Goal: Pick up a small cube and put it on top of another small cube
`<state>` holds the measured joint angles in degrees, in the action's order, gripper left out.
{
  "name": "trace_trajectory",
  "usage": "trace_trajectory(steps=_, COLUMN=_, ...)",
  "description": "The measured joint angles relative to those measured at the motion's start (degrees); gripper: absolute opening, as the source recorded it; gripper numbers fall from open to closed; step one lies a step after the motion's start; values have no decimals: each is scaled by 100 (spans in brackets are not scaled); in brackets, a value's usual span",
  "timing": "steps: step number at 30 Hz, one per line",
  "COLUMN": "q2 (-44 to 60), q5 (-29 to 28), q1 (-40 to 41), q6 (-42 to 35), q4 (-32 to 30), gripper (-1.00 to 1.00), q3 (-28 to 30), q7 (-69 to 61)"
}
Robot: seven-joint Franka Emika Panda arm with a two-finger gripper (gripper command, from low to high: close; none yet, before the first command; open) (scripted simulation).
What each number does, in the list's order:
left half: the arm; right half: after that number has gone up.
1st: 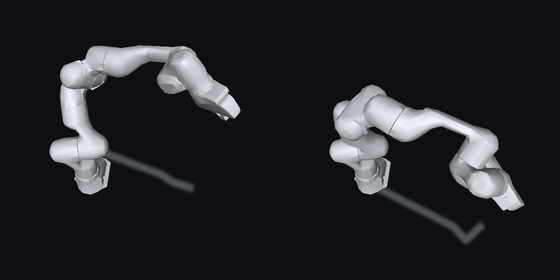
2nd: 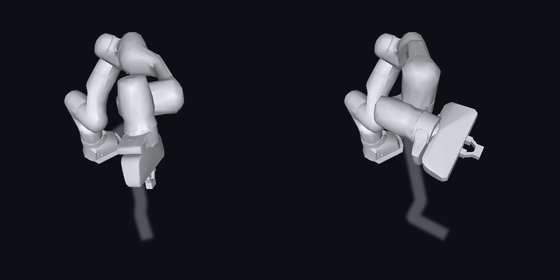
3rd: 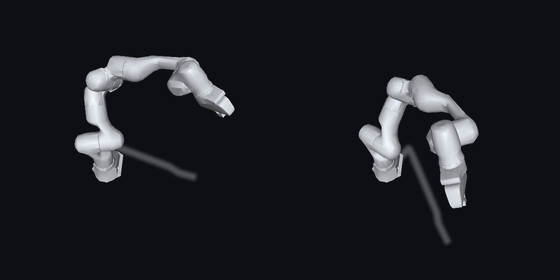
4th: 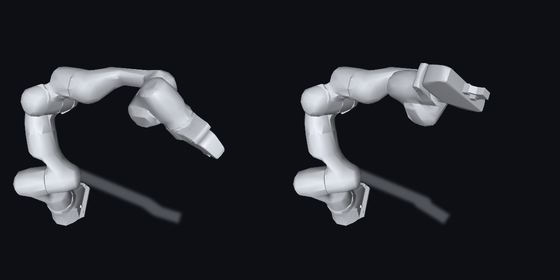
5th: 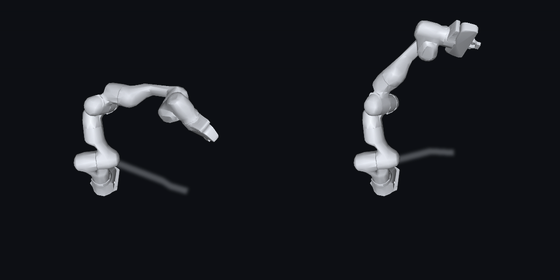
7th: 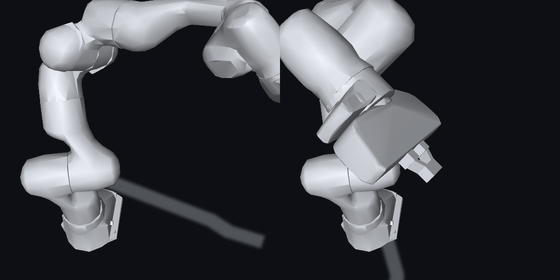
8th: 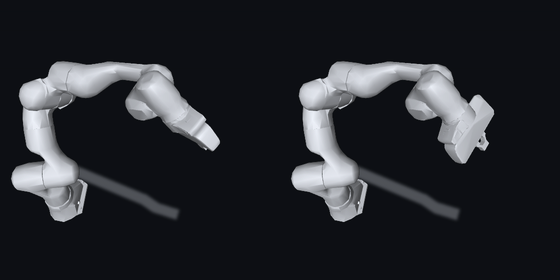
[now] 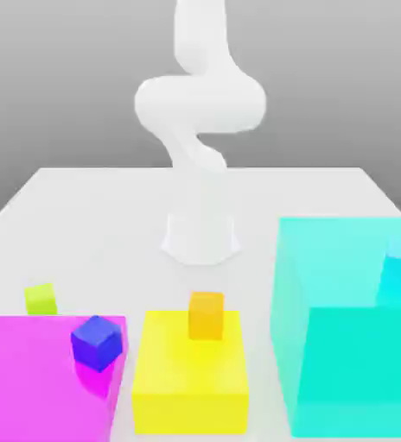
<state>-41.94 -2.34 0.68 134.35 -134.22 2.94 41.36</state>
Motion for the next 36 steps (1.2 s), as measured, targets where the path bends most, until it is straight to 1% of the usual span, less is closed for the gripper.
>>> trace_trajectory(steps=5, q2=776, q5=-397, q1=171, q6=516, q4=-495, gripper=0, q3=671, q7=-986)
trace_trajectory(steps=11, q2=1651, q5=-745, q1=356, q6=1112, q4=-1068, gripper=0, q3=1592, q7=-2212)
trace_trajectory(steps=16, q2=2395, q5=-849, q1=512, q6=1626, q4=-1550, gripper=0, q3=2399, q7=-3370)
trace_trajectory(steps=21, q2=3195, q5=-664, q1=611, q6=2165, q4=-2041, gripper=0, q3=3223, q7=-4736)
trace_trajectory(steps=23, q2=3548, q5=-409, q1=647, q6=2384, q4=-2240, gripper=0, q3=3506, q7=-5409)
trace_trajectory(steps=25, q2=3928, q5=17, q1=791, q6=2602, q4=-2439, gripper=0, q3=3712, q7=-6208)
trace_trajectory(steps=27, q2=4340, q5=658, q1=989, q6=2813, q4=-2603, gripper=0, q3=3662, q7=-7111)
trace_trajectory(steps=28, q2=4570, q5=1104, q1=1129, q6=2939, q4=-2609, gripper=0, q3=3438, q7=-7531)
trace_trajectory(steps=31, q2=5239, q5=2434, q1=1877, q6=3330, q4=-2479, gripper=0, q3=2424, q7=-8593)
trace_trajectory(steps=34, q2=5837, q5=3397, q1=2811, q6=3754, q4=-2294, gripper=0, q3=1281, q7=-9348)
trace_trajectory(steps=35, q2=5948, q5=3554, q1=2993, q6=3840, q4=-2258, gripper=-100, q3=1065, q7=-9473)
trace_trajectory(steps=36, q2=5948, q5=3554, q1=2993, q6=3840, q4=-2258, gripper=-100, q3=1065, q7=-9473)
